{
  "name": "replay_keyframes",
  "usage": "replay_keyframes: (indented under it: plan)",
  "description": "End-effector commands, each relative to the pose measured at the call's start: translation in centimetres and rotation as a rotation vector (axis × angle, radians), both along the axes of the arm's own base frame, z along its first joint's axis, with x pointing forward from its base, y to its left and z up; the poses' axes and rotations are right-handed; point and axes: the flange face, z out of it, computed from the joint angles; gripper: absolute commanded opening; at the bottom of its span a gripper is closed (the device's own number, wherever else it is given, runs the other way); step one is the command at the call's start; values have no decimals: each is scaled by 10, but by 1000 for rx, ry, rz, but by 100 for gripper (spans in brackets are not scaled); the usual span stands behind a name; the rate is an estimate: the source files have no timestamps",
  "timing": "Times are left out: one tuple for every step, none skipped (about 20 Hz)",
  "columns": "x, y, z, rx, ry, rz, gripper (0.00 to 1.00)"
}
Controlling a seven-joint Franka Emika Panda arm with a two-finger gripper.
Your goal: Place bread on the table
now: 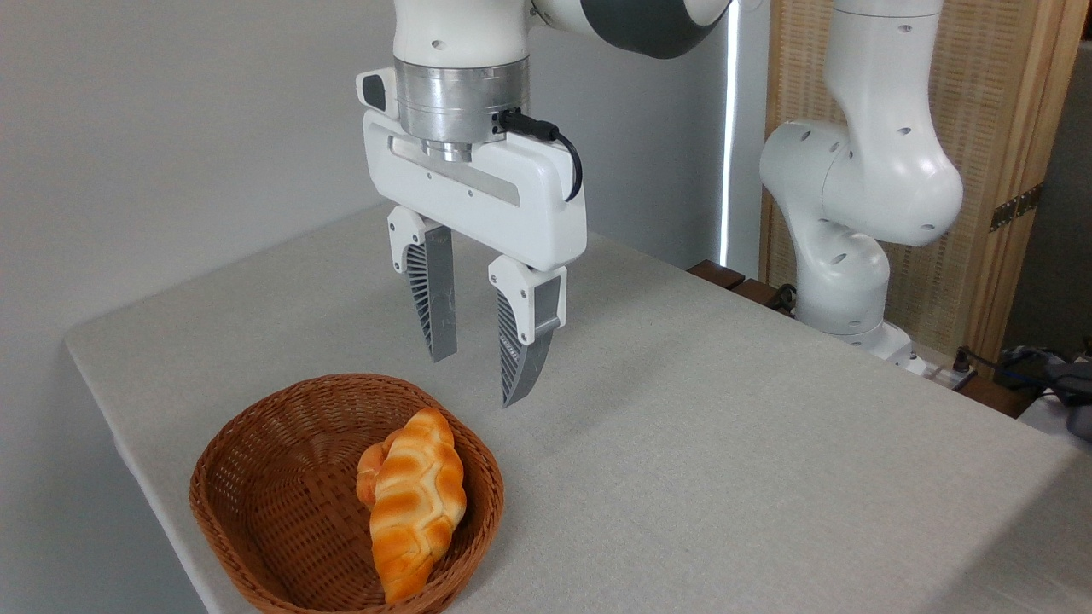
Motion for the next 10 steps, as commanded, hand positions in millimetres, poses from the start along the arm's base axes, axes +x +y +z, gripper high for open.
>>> replay_keyframes:
  plan:
    - [-5,3,8,10,15,10,100]
    - [-5,3,7,10,18,10,100]
    - [-5,2,7,10,16,10,100]
    - [-5,2,8,10,15,8,100]
    - [-5,3,7,10,16,8,100]
    - [-5,3,7,9,16,7,100]
    - [-5,3,7,9,16,7,100]
    - [-5,3,7,8,18,10,100]
    - [-5,1,7,8,16,10,100]
    - [-5,1,7,8,18,11,100]
